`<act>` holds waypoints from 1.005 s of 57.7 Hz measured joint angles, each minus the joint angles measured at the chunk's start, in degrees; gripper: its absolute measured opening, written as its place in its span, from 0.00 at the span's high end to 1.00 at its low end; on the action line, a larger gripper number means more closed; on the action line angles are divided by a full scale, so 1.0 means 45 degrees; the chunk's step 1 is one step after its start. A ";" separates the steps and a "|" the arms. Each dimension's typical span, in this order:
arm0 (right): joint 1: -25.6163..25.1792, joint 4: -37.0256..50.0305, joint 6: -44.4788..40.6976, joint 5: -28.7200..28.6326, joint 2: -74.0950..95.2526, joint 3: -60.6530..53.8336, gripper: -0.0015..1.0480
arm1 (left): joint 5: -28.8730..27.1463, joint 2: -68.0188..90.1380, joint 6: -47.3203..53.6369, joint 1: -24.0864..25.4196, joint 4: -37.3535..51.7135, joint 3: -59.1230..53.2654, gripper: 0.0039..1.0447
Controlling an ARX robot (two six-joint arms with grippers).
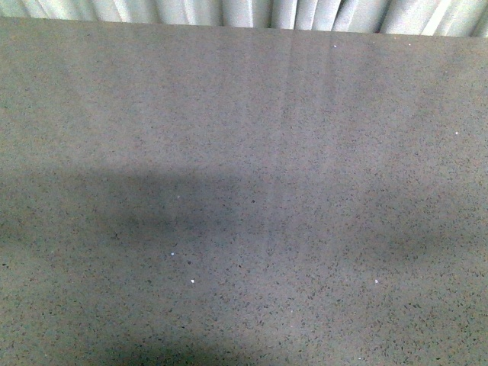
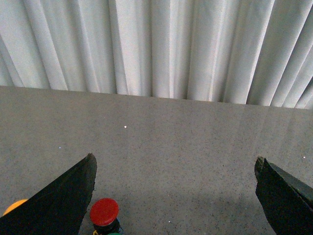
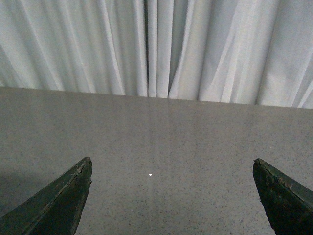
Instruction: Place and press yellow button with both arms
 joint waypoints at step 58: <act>0.0000 0.0000 0.0000 -0.0015 0.0000 0.0000 0.09 | 0.8684 1.0030 -0.1515 0.4124 0.1214 0.3570 0.09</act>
